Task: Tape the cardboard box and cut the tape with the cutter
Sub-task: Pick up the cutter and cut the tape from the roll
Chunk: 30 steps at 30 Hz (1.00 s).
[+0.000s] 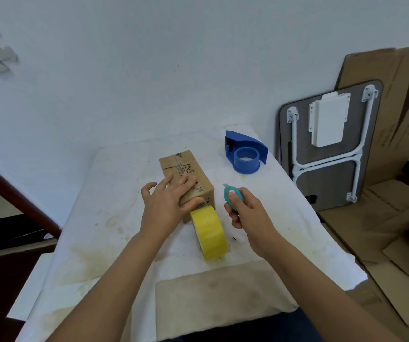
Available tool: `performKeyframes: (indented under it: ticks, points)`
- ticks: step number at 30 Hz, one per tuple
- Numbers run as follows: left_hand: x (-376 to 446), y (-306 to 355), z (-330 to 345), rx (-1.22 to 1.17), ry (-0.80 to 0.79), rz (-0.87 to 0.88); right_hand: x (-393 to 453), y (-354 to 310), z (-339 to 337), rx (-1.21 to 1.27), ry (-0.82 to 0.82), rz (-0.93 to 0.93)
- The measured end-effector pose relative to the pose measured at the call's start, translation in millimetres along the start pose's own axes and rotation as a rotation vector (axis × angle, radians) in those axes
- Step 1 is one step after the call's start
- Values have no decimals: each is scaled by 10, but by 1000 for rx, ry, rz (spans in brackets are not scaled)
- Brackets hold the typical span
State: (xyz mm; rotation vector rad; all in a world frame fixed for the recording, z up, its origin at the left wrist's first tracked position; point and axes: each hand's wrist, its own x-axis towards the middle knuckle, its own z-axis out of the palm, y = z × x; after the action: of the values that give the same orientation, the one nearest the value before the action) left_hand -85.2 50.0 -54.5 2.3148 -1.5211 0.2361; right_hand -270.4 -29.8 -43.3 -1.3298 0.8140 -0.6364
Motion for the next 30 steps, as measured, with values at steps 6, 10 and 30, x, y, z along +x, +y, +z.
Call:
performKeyframes:
  ticks: [6, 10, 30]
  points:
    - [-9, 25, -27, -37, -4, -22, -21, -32, 40, 43, 70, -36]
    - [38, -19, -37, -159, -63, -34, 11, -45, 65, -17, 116, -98]
    - [-421, 301, -576, -1212, -499, -820, 477, -321, 278, -706, -95, -436]
